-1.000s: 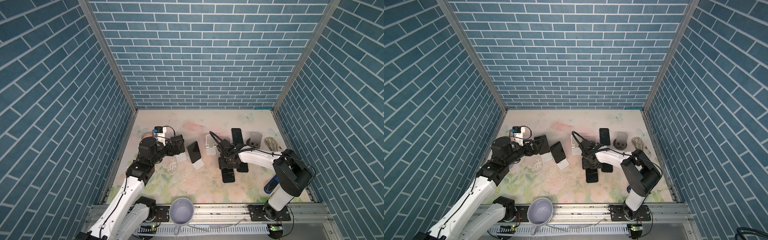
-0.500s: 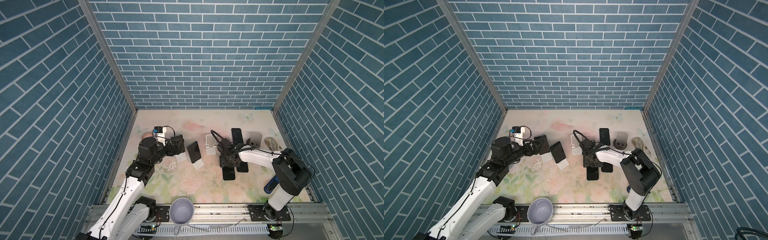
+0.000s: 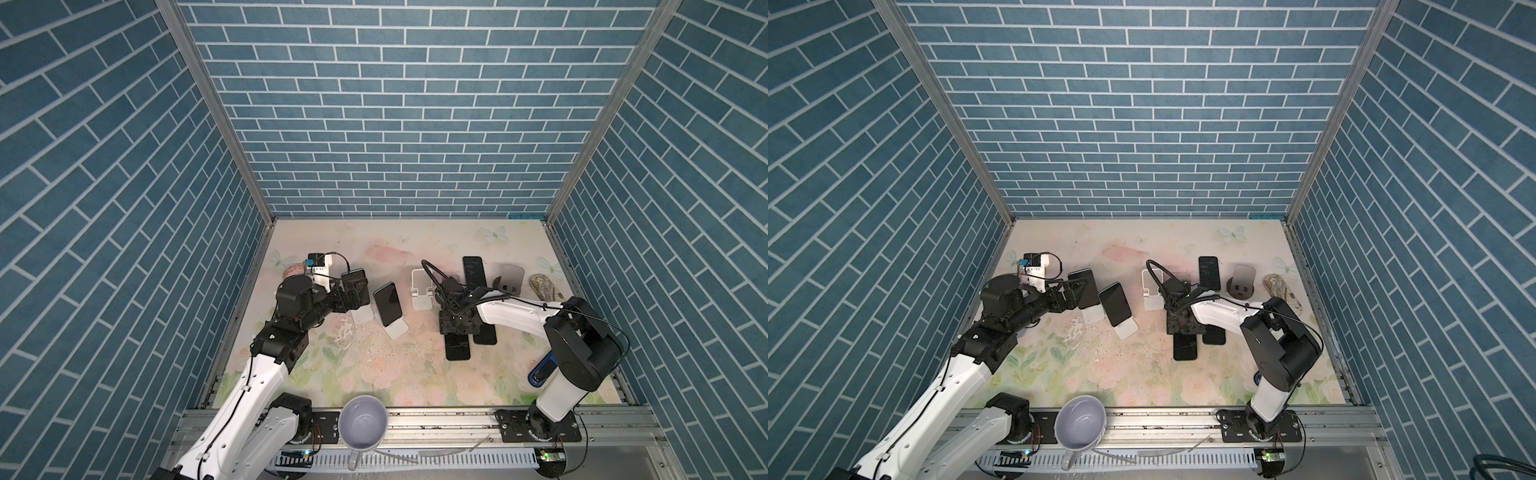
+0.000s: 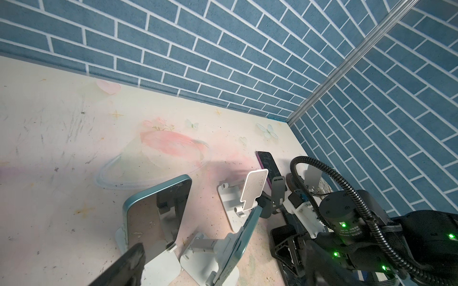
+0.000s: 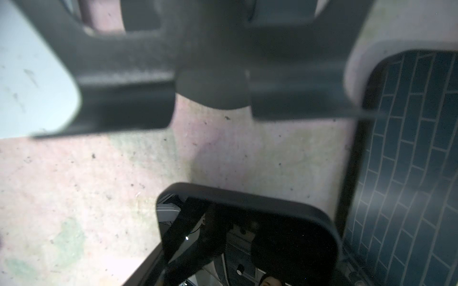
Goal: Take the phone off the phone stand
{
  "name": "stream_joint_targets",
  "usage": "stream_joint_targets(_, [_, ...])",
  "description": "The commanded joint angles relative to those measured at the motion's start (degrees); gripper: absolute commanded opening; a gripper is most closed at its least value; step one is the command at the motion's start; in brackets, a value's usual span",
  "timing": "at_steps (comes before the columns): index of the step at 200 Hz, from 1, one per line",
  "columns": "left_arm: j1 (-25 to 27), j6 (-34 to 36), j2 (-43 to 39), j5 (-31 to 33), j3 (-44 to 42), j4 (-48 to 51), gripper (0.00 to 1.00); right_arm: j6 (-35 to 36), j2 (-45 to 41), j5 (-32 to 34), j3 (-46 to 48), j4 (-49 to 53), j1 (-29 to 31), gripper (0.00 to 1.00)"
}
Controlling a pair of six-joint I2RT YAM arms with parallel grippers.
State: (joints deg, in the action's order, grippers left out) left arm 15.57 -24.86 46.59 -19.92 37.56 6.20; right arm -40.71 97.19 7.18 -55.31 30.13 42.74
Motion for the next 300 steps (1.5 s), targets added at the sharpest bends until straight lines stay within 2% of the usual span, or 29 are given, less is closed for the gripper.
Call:
stream_joint_targets(1, [0.16,0.52,-1.10,1.00,-1.17,0.38,1.00,-2.01,1.87,2.07,1.08,2.39,-0.33,0.65])
stream_joint_targets(54, [0.16,-0.73,-3.36,5.48,-3.51,-1.40,1.00,-1.74,1.53,1.87,0.90,2.87,-0.38,0.75])
stream_joint_targets(92, [0.16,-1.56,-5.22,9.82,-3.76,0.12,1.00,-1.57,1.18,1.63,0.17,3.59,-0.38,0.78])
stream_joint_targets(131, [0.16,-2.26,-3.75,10.11,-2.55,1.53,1.00,-0.70,0.99,1.69,-0.82,4.28,-0.41,0.81])
stream_joint_targets(193, [0.16,-2.89,-3.36,13.38,-1.10,2.63,1.00,1.25,-1.61,2.22,-0.84,3.69,-0.29,0.81])
stream_joint_targets(260, [0.16,-5.72,-0.92,20.02,3.86,12.88,1.00,5.28,-5.70,4.25,-0.11,0.98,0.39,0.82])
stream_joint_targets(300, [0.16,-6.05,0.01,19.94,4.71,14.74,1.00,7.68,-8.00,2.24,1.71,-3.34,1.83,0.82])
